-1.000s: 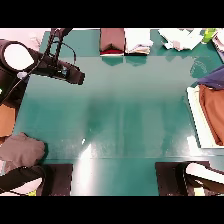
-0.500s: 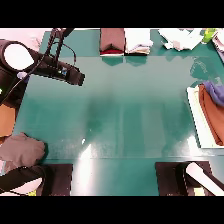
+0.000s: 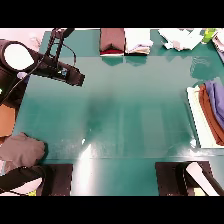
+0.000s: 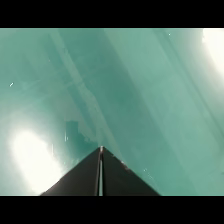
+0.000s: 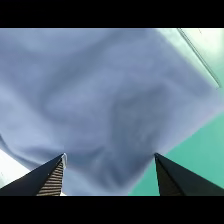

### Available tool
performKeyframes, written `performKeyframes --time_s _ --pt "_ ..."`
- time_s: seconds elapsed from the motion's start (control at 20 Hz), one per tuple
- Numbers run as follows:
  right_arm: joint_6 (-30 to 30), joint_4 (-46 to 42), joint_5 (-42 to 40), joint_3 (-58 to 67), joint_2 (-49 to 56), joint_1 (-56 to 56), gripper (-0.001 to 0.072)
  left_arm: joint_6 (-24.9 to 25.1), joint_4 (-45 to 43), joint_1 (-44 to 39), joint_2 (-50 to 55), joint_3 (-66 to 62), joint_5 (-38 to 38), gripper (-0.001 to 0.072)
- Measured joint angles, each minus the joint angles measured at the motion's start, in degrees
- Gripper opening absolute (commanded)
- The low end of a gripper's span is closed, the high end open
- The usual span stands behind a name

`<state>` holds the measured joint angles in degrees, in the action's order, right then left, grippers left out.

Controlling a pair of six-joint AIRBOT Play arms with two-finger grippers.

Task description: Fold the shirts.

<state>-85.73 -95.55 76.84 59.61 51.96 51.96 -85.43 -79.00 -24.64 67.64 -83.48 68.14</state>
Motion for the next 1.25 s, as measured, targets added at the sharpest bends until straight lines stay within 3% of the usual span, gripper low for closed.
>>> performKeyframes --time_s 0.25,0.5,0.6,0.7,0.75,0.8,0.85,1.25 --pt "-1.07 10.19 1.03 10.91 2.73 -4.13 0.0628 0.0 0.0 0.0 0.0 0.0 0.02 0.0033" --pt "-1.36 25.4 0.68 16.09 5.25 -23.96 0.0603 0.0 -0.5 0.0 0.0 0.0 -0.39 0.0033" --pt "-1.4 27.69 -0.09 16.7 7.19 -34.05 0.0461 0.0 -1.4 0.0 0.0 0.0 -0.48 0.0033" --pt "-1.44 29.05 -1.11 17.0 9.66 -43.56 0.0426 0.0 -1.92 0.0 0.0 0.0 -0.76 0.0033" --pt "-1.44 29.51 -1.88 17.11 10.86 -47.69 0.0344 0.0 -2.03 0.0 0.0 0.0 -1.03 0.0033" --pt "-1.38 29.83 -2.69 17.18 12.22 -51.76 0.0134 0.0 -2.21 0.0 -0.02 0.0 -1.31 0.0033" --pt "-1.25 30.1 -3.52 17.25 13.46 -55.34 0.0021 0.0 -2.23 0.0 0.0 0.0 -1.49 0.0033" --pt "0.68 30.93 -5.88 17.4 17.53 -66.71 0.0021 0.0 -2.6 0.0 0.0 0.0 -2.08 0.0033"
